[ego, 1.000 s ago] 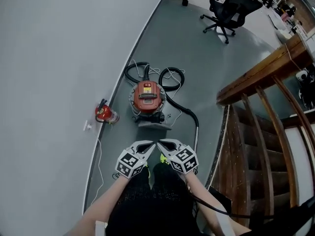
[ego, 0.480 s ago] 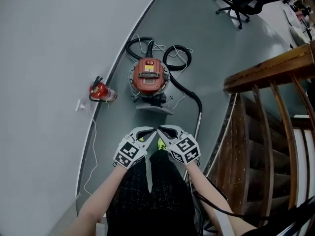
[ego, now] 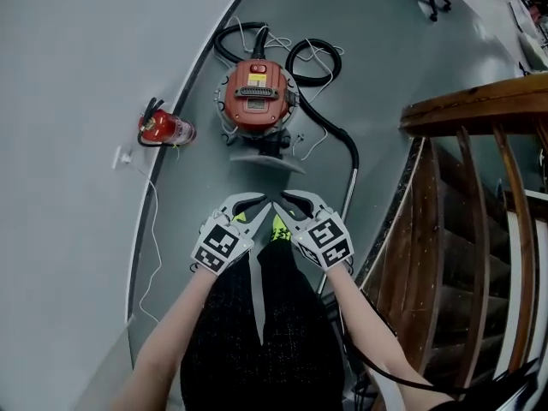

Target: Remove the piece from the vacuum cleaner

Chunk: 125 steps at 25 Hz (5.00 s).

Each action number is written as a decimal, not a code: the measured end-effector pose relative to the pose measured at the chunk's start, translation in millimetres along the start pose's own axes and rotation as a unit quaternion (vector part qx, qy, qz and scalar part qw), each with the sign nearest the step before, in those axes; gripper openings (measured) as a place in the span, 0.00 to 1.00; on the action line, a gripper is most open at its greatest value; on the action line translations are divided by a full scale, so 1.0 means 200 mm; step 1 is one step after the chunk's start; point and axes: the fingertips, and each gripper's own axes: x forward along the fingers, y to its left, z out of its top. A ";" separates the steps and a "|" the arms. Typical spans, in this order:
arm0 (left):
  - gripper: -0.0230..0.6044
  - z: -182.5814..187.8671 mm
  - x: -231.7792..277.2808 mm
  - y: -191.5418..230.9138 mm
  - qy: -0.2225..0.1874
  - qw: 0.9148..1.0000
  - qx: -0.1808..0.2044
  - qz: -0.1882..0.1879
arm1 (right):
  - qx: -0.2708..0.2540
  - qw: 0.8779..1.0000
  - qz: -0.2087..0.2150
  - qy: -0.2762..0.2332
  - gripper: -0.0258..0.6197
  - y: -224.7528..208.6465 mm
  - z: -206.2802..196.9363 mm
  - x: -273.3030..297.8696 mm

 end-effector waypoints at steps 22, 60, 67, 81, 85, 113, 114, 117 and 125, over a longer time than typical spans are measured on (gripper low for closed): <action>0.28 -0.40 0.37 0.28 0.031 0.998 0.043 0.016 | -0.028 0.999 -0.027 0.037 0.29 -0.32 -0.35 0.34; 0.51 -0.78 0.81 0.75 0.108 0.989 0.096 0.045 | -0.157 0.962 -0.075 0.212 0.46 -0.81 -0.67 0.80; 0.51 -0.81 0.84 0.83 0.123 0.987 0.095 0.046 | -0.171 0.954 -0.070 0.234 0.45 -0.85 -0.69 0.86; 0.41 -0.83 0.88 0.84 0.139 0.987 0.083 0.020 | -0.191 0.946 -0.033 0.261 0.21 -0.81 -0.75 0.91; 0.26 -0.83 0.88 0.79 0.143 0.984 0.103 0.000 | -0.192 0.945 -0.028 0.262 0.20 -0.82 -0.75 0.91; 0.15 -0.85 0.89 0.79 0.181 0.979 0.095 -0.018 | -0.208 0.944 -0.015 0.255 0.14 -0.85 -0.73 0.92; 0.15 -0.85 0.89 0.78 0.183 0.978 0.094 -0.019 | -0.209 0.943 -0.014 0.257 0.14 -0.85 -0.74 0.92; 0.14 -0.87 0.88 0.76 0.187 0.977 0.096 -0.023 | -0.213 0.941 -0.007 0.262 0.14 -0.84 -0.76 0.91; 0.14 -0.85 0.84 0.72 0.182 0.978 0.101 -0.022 | -0.221 0.941 -0.004 0.257 0.14 -0.80 -0.74 0.88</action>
